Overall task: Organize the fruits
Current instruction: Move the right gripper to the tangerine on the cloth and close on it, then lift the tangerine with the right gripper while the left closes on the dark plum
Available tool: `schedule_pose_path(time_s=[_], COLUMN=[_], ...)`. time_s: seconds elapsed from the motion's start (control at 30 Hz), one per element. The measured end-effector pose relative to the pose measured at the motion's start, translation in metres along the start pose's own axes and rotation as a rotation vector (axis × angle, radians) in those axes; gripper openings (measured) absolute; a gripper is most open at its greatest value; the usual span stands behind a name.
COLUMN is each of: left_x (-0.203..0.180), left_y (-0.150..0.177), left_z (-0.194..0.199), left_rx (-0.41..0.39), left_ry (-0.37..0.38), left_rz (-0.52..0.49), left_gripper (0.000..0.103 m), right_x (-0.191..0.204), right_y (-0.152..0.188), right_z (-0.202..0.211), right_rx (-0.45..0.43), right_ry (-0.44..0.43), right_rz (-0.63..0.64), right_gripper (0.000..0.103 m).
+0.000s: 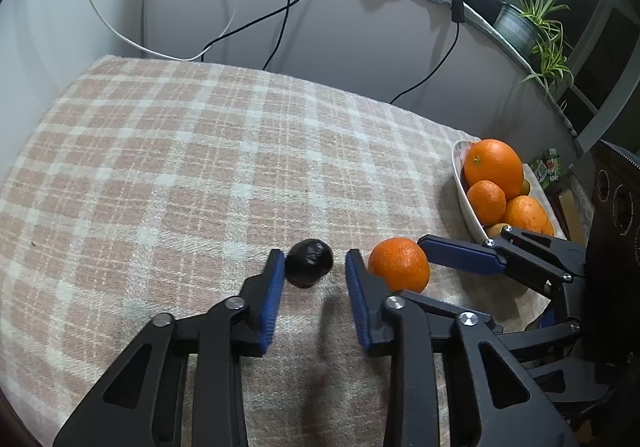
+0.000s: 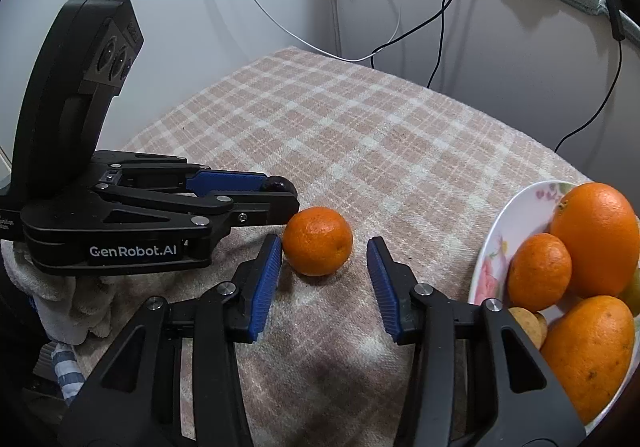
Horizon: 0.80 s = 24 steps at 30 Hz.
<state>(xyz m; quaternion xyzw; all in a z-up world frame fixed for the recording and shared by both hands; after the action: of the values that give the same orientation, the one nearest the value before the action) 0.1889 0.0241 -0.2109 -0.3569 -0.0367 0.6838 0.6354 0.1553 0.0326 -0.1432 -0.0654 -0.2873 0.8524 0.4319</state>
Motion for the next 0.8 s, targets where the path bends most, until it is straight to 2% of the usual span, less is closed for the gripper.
schedule_pose_path(time_s=[0.1,0.4,0.8], left_x=[0.001,-0.001,-0.023], left_y=[0.0,0.0,-0.002], left_z=[0.0,0.008,0.027], left_rx=[-0.002,-0.026,-0.073], left_ry=[0.001,-0.005,0.009], left_rz=[0.003,-0.005,-0.026], left_gripper=[0.023,0.023,0.023], right_x=[0.002,0.002,-0.005], right_y=[0.0,-0.001,0.003], right_z=[-0.002,0.001,0.033], right_rx=[0.003,-0.017,-0.083], right_ry=[-0.012,-0.019,-0.021], right_rz=[0.003,-0.01,-0.05], right_gripper=[0.039,0.037,0.037])
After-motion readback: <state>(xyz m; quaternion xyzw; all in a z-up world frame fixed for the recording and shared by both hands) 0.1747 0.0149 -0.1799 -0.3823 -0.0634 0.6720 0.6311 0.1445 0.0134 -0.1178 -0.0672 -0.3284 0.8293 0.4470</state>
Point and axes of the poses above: each gripper's, at about its wrist camera, not at the fingertips, and z roughly against the way its jaws point, x to its left, y to its underside, the point moved 10 cm from there along -z, roughly the way its jaws point, and after that the axes turned 11 degrees about z, right-handed, at the moved point
